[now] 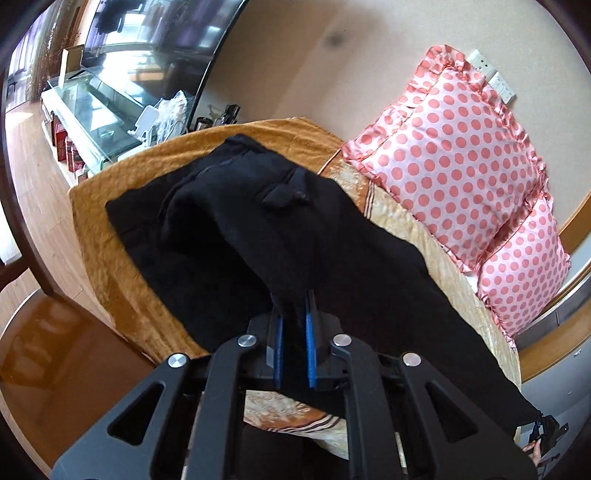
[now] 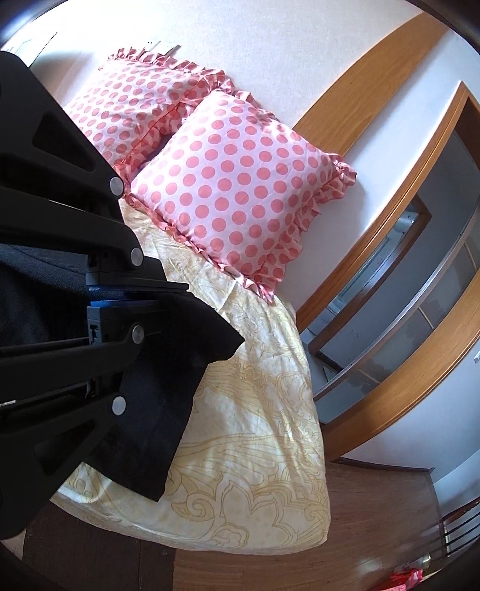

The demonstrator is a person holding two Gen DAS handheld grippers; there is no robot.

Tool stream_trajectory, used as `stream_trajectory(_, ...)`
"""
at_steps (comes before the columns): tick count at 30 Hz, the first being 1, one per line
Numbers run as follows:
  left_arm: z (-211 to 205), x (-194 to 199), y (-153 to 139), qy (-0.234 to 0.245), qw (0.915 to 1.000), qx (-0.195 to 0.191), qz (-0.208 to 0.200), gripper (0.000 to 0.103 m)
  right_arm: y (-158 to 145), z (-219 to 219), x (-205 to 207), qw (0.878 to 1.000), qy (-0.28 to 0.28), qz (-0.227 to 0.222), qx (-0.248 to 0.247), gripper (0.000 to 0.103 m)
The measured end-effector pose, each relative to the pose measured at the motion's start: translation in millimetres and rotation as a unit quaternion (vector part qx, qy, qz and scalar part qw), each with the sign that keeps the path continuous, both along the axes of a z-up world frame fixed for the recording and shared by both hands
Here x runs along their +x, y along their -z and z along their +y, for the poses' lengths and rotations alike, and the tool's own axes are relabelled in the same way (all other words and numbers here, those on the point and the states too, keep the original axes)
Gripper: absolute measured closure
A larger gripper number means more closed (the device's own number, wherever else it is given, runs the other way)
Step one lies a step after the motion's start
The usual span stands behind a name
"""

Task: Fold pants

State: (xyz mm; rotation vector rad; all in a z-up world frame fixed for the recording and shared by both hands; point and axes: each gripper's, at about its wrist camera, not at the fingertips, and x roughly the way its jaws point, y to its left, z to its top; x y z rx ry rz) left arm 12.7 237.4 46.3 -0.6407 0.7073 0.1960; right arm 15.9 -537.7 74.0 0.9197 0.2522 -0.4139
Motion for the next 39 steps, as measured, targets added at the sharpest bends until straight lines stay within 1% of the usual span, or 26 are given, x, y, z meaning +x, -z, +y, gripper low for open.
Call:
stream_trajectory(1, 3, -3, 5, -0.004, 0.9999, -0.010, -0.001, 0.089, 3, -1, 0, 1.000, 0.000, 0.003, 0.005, 0.100)
stream_trajectory(3, 13, -11, 6, -0.021, 0.9992, -0.030, -0.014, 0.073, 5, 0, -2, 1.000, 0.000, 0.006, 0.007, 0.100)
stream_trajectory(4, 19, -15, 3, -0.032, 0.9983, -0.040, -0.026, 0.057, 5, 0, -3, 1.000, 0.000, 0.007, 0.006, 0.100)
stream_trajectory(5, 25, -19, -1, -0.047, 0.9970, -0.046, -0.040, 0.051, 5, 0, -4, 1.000, -0.001, 0.007, 0.005, 0.100)
stream_trajectory(7, 38, -22, -10, -0.065, 0.9946, -0.054, -0.061, 0.047, 5, 1, -5, 1.000, -0.001, 0.008, 0.005, 0.100)
stream_trajectory(9, 49, -13, -14, -0.067, 0.9945, -0.059, -0.055, 0.046, 6, 0, -6, 1.000, 0.000, 0.011, 0.006, 0.100)
stream_trajectory(12, 69, 6, -8, -0.065, 0.9920, -0.103, -0.034, 0.051, 9, 0, -6, 1.000, 0.001, 0.014, 0.010, 0.100)
stream_trajectory(14, 81, 17, -3, -0.066, 0.9900, -0.122, -0.027, 0.088, 11, 1, -5, 1.000, -0.001, 0.015, 0.012, 0.100)
stream_trajectory(15, 85, 19, -5, -0.065, 0.9906, -0.117, -0.028, 0.094, 11, 1, -4, 1.000, -0.002, 0.016, 0.013, 0.100)
stream_trajectory(16, 83, 19, -11, -0.066, 0.9926, -0.099, -0.028, 0.096, 12, 2, -4, 1.000, -0.003, 0.018, 0.015, 0.100)
stream_trajectory(17, 78, 17, -20, -0.059, 0.9954, -0.068, -0.034, 0.098, 12, 2, -5, 1.000, -0.004, 0.019, 0.015, 0.100)
stream_trajectory(19, 61, 9, -37, -0.047, 0.9978, 0.007, -0.047, 0.098, 12, 3, -6, 1.000, -0.005, 0.023, 0.011, 0.100)
stream_trajectory(21, 52, -1, -37, -0.053, 0.9963, 0.056, -0.036, 0.098, 13, 3, -7, 1.000, -0.004, 0.025, 0.009, 0.100)
stream_trajectory(22, 50, -3, -31, -0.056, 0.9953, 0.076, -0.022, 0.097, 13, 2, -7, 1.000, -0.003, 0.026, 0.009, 0.100)
stream_trajectory(23, 50, -3, -20, -0.057, 0.9944, 0.089, 0.003, 0.097, 14, 2, -7, 1.000, -0.003, 0.028, 0.010, 0.100)
stream_trajectory(25, 55, 0, 6, -0.057, 0.9935, 0.089, 0.044, 0.095, 16, 0, -7, 0.999, -0.002, 0.032, 0.011, 0.100)
stream_trajectory(26, 56, -1, 14, -0.060, 0.9933, 0.086, 0.050, 0.093, 16, 0, -6, 0.999, -0.002, 0.034, 0.012, 0.100)
stream_trajectory(28, 57, -6, 16, -0.072, 0.9920, 0.095, 0.042, 0.084, 17, 0, -6, 0.999, -0.004, 0.036, 0.014, 0.100)
stream_trajectory(30, 52, -12, 9, -0.080, 0.9902, 0.111, 0.030, 0.083, 18, 1, -7, 0.999, -0.006, 0.039, 0.012, 0.100)
stream_trajectory(31, 47, -15, 5, -0.084, 0.9886, 0.122, 0.026, 0.080, 18, 1, -6, 0.999, -0.009, 0.043, 0.012, 0.100)
stream_trajectory(32, 41, -18, 0, -0.090, 0.9860, 0.138, 0.025, 0.070, 18, 1, -5, 0.999, -0.012, 0.048, 0.014, 0.100)
stream_trajectory(33, 32, -22, -6, -0.092, 0.9831, 0.157, 0.017, 0.064, 20, 1, -4, 0.998, -0.019, 0.054, 0.018, 0.100)
stream_trajectory(35, 11, -31, -20, -0.099, 0.9733, 0.207, -0.004, 0.037, 23, -1, -2, 0.997, -0.028, 0.062, 0.033, 0.097)
stream_trajectory(37, -10, -40, -32, -0.109, 0.9597, 0.257, -0.030, 0.025, 28, -2, -2, 0.996, -0.037, 0.063, 0.054, 0.094)
stream_trajectory(38, -21, -43, -36, -0.109, 0.9545, 0.274, -0.045, 0.021, 29, -3, -3, 0.995, -0.037, 0.064, 0.060, 0.086)
stream_trajectory(39, -29, -45, -39, -0.103, 0.9530, 0.280, -0.055, 0.020, 30, -3, -4, 0.995, -0.037, 0.067, 0.065, 0.081)
